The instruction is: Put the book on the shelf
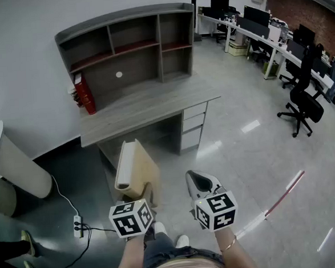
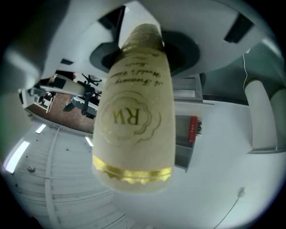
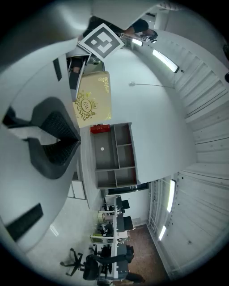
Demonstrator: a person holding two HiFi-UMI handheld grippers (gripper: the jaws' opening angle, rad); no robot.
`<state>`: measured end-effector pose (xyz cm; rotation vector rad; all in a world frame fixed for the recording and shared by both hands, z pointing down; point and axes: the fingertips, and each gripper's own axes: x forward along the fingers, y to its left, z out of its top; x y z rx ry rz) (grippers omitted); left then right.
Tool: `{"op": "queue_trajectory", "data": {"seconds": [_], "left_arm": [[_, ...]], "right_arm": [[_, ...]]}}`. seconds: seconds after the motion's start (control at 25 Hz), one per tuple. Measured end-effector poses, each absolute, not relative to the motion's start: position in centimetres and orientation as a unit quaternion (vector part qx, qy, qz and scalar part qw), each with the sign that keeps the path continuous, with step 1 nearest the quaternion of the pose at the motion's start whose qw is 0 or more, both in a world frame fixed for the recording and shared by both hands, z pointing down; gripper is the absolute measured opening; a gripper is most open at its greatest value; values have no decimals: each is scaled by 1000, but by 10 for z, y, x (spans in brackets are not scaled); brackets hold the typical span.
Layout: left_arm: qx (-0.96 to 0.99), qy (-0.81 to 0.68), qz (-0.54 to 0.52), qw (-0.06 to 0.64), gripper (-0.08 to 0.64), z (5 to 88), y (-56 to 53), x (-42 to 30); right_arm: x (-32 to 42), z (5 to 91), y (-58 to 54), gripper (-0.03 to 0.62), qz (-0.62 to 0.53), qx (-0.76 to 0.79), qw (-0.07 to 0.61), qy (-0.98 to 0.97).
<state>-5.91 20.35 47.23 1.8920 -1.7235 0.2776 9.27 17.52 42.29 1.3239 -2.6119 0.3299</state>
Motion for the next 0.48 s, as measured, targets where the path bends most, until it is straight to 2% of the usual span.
{"op": "queue_trajectory", "data": {"seconds": [0.48], "left_arm": [[705, -643, 121, 273, 224, 476, 203, -55]], "right_arm": [[107, 432, 180, 8, 139, 443, 81, -882]]}}
